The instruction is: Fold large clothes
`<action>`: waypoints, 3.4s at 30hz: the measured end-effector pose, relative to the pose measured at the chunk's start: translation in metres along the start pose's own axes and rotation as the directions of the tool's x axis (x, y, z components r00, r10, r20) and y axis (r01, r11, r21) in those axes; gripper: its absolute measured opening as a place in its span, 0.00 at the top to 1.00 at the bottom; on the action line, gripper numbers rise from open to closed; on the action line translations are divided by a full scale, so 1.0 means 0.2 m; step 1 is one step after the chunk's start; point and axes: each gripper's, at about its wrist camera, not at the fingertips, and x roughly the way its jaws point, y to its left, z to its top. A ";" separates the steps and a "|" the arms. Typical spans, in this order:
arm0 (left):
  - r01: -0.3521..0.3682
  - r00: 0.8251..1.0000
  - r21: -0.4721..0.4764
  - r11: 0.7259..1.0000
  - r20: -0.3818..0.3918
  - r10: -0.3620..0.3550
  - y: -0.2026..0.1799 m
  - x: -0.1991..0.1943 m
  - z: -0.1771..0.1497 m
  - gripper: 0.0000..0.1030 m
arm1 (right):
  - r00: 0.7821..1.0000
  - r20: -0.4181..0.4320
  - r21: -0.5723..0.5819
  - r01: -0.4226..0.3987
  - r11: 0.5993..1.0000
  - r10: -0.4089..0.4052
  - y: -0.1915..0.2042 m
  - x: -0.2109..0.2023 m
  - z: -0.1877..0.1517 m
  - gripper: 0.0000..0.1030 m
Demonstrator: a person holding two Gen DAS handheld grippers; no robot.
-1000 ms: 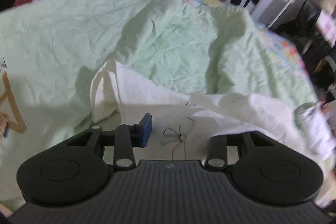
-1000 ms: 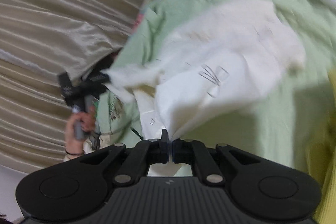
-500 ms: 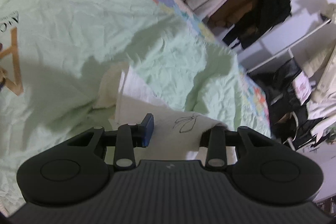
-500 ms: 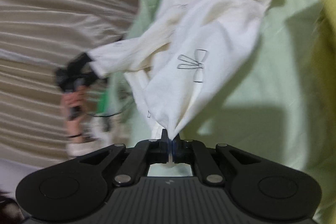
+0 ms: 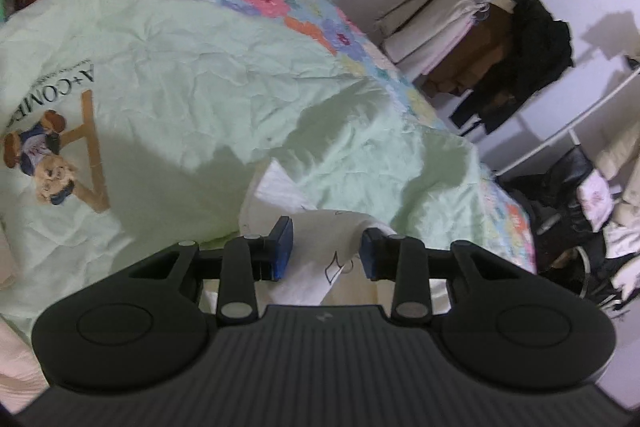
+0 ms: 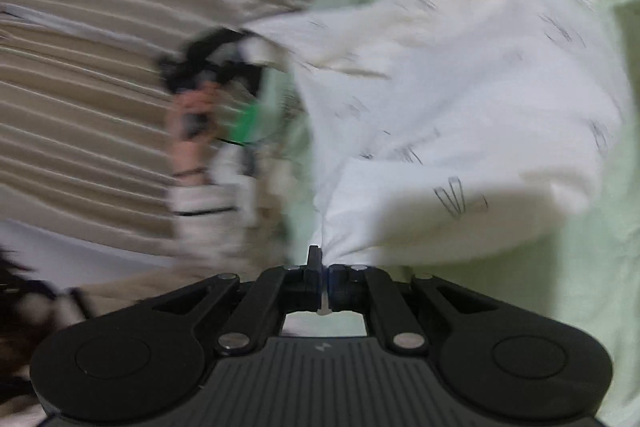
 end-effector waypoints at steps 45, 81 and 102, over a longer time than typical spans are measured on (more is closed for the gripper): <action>0.114 0.947 -0.142 0.983 -0.284 -0.151 0.28 0.38 -0.37 0.97 | 0.866 0.467 0.023 0.187 0.982 -0.176 0.01 -0.23 0.66 0.94; 0.374 0.927 -0.395 0.839 0.179 -0.329 0.71 -0.77 -0.34 0.97 | 0.941 0.308 0.099 -0.178 0.979 0.140 -0.24 -0.31 -0.19 0.92; 0.020 0.899 -0.314 0.949 -0.411 -0.155 0.41 -0.49 -0.65 0.06 | 0.957 0.290 0.148 -0.074 0.986 0.029 -0.30 -0.11 0.60 0.92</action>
